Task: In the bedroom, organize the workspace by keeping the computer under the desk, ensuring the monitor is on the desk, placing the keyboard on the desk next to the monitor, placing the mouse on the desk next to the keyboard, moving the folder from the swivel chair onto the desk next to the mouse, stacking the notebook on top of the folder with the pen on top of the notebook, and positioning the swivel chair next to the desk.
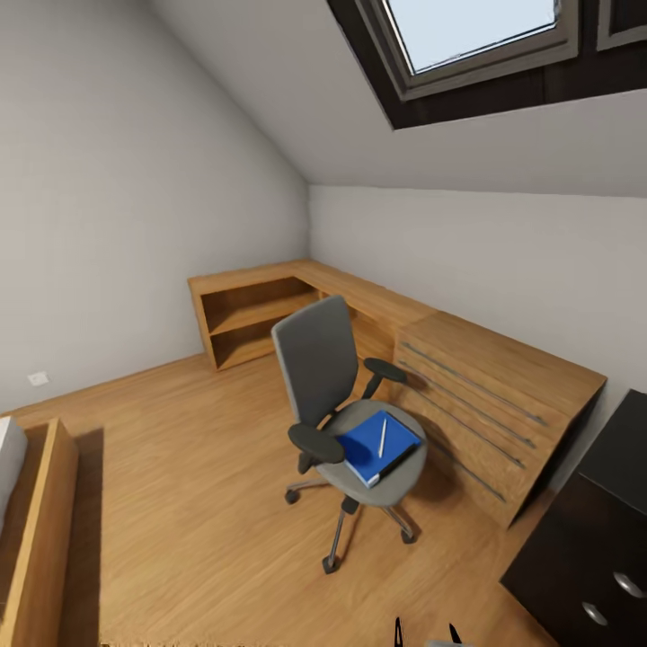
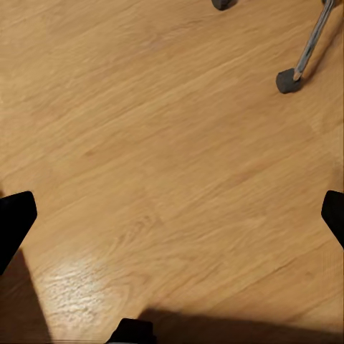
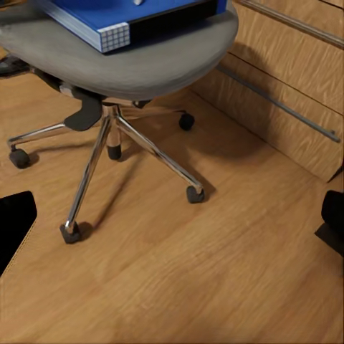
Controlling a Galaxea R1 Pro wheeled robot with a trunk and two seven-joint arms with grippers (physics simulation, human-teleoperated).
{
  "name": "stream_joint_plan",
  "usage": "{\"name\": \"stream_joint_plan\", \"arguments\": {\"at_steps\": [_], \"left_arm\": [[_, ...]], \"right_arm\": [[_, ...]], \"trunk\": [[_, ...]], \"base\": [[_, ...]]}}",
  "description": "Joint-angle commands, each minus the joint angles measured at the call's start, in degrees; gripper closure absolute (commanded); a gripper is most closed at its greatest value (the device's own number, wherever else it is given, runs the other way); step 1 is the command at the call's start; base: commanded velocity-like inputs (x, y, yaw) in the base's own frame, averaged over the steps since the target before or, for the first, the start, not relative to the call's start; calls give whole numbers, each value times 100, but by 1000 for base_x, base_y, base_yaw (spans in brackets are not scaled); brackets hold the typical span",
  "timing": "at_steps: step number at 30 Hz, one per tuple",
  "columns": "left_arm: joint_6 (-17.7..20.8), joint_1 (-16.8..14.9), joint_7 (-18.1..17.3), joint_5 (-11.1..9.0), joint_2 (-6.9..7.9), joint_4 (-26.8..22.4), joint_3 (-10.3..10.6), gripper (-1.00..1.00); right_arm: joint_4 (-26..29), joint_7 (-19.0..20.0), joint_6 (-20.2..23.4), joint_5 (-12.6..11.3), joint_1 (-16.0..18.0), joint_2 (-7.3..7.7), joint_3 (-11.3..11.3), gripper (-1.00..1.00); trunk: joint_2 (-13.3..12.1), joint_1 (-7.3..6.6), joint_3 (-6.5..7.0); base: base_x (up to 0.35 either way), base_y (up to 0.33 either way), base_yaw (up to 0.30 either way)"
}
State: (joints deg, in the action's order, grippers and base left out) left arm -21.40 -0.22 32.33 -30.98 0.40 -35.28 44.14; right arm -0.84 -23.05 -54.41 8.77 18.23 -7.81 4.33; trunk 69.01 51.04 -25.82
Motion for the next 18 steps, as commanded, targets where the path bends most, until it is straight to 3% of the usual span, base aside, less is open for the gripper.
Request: {"name": "stream_joint_plan", "arguments": {"at_steps": [1, 10, 18], "left_arm": [[-32, -4, 28, -49, 4, -5, 33, -100], [-37, -4, 28, -49, 8, -1, 22, -100], [-36, -4, 33, -56, 39, 3, -61, -100]], "right_arm": [[-8, -60, -5, 26, 5, -1, 42, -100], [-7, -56, -6, 28, 5, -1, 45, -100], [-9, -45, -5, 36, 5, -1, 50, -100]], "trunk": [[3, 0, -5], [3, 0, -5], [3, 0, -5]], "base": [[0, 0, 278], [0, 0, 264], [0, 0, 63]]}}
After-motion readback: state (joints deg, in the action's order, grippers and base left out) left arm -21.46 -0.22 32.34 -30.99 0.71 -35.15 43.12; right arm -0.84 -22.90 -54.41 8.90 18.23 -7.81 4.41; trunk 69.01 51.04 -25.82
